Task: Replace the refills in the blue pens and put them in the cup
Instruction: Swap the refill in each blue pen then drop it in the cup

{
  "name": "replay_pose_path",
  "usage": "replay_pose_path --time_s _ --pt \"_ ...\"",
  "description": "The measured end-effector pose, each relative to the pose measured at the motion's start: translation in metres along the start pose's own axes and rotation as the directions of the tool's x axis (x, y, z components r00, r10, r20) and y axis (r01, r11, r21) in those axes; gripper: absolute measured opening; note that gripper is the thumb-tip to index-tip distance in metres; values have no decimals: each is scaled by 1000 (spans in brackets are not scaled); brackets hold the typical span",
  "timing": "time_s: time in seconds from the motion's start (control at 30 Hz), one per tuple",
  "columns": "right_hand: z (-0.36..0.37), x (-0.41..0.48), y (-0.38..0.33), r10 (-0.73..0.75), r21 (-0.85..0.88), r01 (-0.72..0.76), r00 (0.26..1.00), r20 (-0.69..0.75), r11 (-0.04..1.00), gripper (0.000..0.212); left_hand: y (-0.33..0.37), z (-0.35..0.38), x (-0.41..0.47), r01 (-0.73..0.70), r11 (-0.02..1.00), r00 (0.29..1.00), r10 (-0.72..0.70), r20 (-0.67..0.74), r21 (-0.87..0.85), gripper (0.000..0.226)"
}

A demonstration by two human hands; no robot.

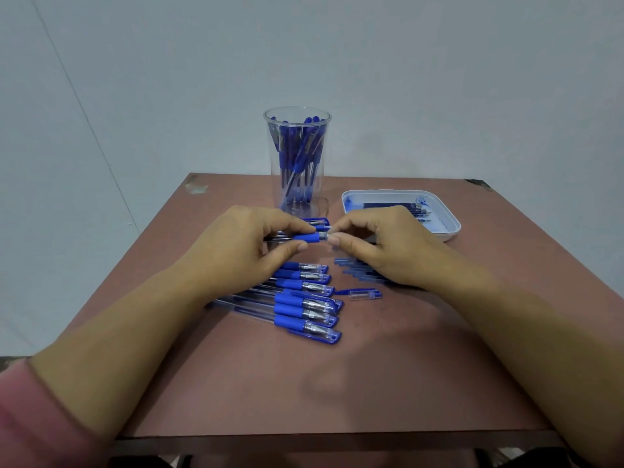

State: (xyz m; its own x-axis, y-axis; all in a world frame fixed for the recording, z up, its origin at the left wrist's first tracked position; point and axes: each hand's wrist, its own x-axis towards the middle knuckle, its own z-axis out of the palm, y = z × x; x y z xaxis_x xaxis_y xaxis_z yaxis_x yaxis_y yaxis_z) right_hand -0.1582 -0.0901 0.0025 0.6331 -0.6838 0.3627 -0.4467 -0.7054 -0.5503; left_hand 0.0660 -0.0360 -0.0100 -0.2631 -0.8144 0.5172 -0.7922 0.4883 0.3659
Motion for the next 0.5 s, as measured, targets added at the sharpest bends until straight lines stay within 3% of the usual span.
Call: replay_pose_path --time_s 0.1,0.23,0.4,0.5 --pt "-2 -1 1 -29 -11 29 1000 4 1000 25 0 0 0 0 1000 1000 0 -5 -3 23" --pt "-1 1 1 -101 -73 100 995 -19 992 10 -1 1 0 0 1000 1000 0 -8 0 23" --pt "-2 1 4 -93 -86 91 996 -18 992 25 -1 1 0 0 1000 1000 0 -13 -9 23" --pt "-2 1 4 -141 -102 137 990 -29 985 16 -3 1 0 3 1000 1000 -4 -11 -15 23"
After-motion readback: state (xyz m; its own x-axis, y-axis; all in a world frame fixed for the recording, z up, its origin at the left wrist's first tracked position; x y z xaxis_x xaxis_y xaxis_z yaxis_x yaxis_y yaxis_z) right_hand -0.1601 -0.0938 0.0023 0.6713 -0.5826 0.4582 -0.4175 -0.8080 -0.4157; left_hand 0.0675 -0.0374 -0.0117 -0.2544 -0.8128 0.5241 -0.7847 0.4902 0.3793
